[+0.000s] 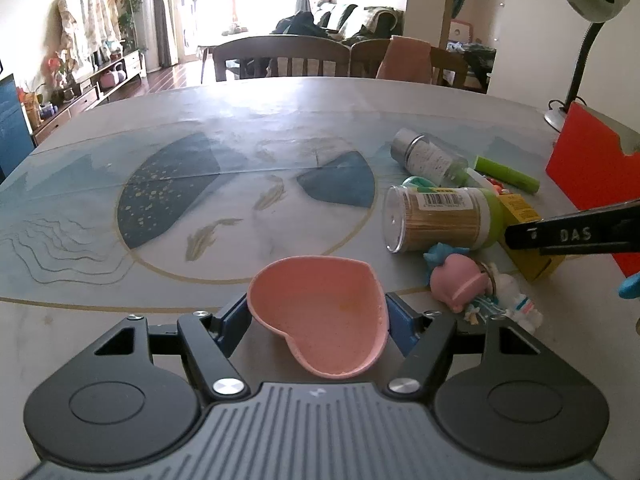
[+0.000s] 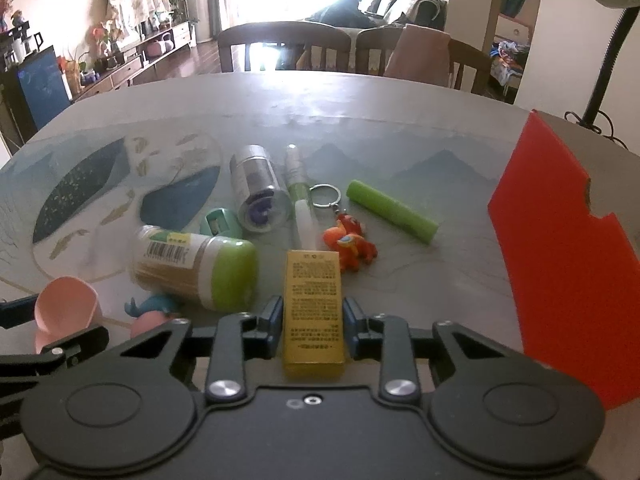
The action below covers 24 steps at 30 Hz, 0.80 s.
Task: Organize rigid objects
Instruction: 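Grasp the pink heart-shaped dish with the left tool while the right tool grasps the yellow box, then carry the heart dish and yellow box over the cardboard box with both tools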
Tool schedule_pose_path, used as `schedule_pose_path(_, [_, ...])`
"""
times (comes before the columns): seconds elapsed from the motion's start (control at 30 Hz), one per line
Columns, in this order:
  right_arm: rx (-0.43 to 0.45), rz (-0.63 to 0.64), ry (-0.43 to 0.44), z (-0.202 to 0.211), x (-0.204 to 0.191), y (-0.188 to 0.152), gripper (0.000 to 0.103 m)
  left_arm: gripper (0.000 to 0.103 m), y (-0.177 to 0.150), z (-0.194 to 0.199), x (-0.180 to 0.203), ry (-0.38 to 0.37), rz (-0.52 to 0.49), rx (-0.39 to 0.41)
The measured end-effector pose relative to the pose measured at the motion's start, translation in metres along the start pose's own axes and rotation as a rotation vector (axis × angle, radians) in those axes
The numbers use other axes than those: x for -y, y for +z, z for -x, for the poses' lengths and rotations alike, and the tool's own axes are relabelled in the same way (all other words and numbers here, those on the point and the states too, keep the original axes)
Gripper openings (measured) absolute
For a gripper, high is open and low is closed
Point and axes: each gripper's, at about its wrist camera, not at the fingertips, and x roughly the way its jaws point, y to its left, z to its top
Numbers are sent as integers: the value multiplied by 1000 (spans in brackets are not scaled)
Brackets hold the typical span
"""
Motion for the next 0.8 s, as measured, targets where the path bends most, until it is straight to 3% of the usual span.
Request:
schedule_pose_path(0.53, [65,-32,61,65,21,0,29,71,17,24,1,-37,52,-12])
schedule_pose_path(0.8, [109,-51,83,112,35,9,29,71,48,59,22,-124,26,6])
